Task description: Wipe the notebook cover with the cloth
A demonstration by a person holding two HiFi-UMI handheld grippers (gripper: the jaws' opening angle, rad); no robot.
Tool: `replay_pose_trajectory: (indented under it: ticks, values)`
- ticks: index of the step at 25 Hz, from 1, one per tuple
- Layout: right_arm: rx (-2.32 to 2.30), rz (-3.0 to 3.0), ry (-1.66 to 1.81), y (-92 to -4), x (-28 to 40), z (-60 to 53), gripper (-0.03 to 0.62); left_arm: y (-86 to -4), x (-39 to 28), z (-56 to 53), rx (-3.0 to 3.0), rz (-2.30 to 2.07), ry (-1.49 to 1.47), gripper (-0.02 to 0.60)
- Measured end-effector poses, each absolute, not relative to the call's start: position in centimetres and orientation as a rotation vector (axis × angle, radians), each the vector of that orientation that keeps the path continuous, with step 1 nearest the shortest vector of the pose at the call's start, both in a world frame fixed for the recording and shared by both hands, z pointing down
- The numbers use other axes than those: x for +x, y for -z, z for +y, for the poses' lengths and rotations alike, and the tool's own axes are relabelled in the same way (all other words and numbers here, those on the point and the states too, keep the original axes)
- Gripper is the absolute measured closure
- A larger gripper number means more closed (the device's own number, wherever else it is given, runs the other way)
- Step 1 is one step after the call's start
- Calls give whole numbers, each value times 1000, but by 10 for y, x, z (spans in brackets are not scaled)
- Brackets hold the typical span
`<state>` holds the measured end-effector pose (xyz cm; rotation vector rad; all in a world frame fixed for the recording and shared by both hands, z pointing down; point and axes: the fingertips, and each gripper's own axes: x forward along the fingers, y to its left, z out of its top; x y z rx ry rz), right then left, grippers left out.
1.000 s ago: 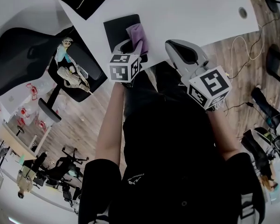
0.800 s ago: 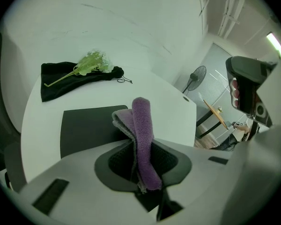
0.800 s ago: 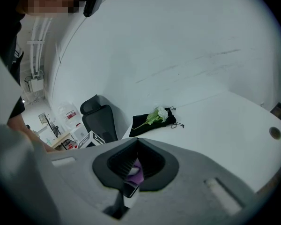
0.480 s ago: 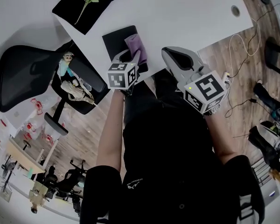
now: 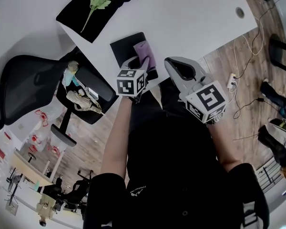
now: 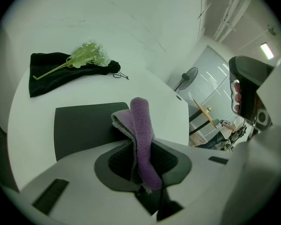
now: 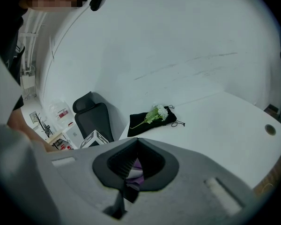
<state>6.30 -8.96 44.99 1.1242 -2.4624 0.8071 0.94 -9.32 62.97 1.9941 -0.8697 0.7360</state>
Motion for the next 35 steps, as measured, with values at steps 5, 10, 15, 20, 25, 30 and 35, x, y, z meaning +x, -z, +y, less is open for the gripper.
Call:
replay_pose_trajectory:
  ticks: [5, 10, 15, 20, 25, 30, 35]
  values:
    - [1138, -2473, -796, -446, 48, -91, 589, -630, 1, -93, 2001, -862, -750, 497]
    - [1142, -2471, -804, -446, 35, -89, 589, -630, -11, -92, 2004, -857, -763, 497]
    - [1166, -2459, -818, -447, 30, -84, 589, -631, -20, -90, 2002, -861, -765, 497]
    - [1189, -2445, -830, -447, 27, -76, 589, -630, -29, -86, 2002, -866, -768, 497]
    - [1199, -2439, -841, -448, 24, -73, 589, -630, -36, -86, 1999, -872, -772, 497]
    - [1196, -2440, -837, -448, 18, -70, 589, -629, -46, -85, 1994, -889, -770, 497]
    - [1199, -2435, -841, -448, 11, -66, 589, -629, -60, -82, 1987, -905, -771, 497]
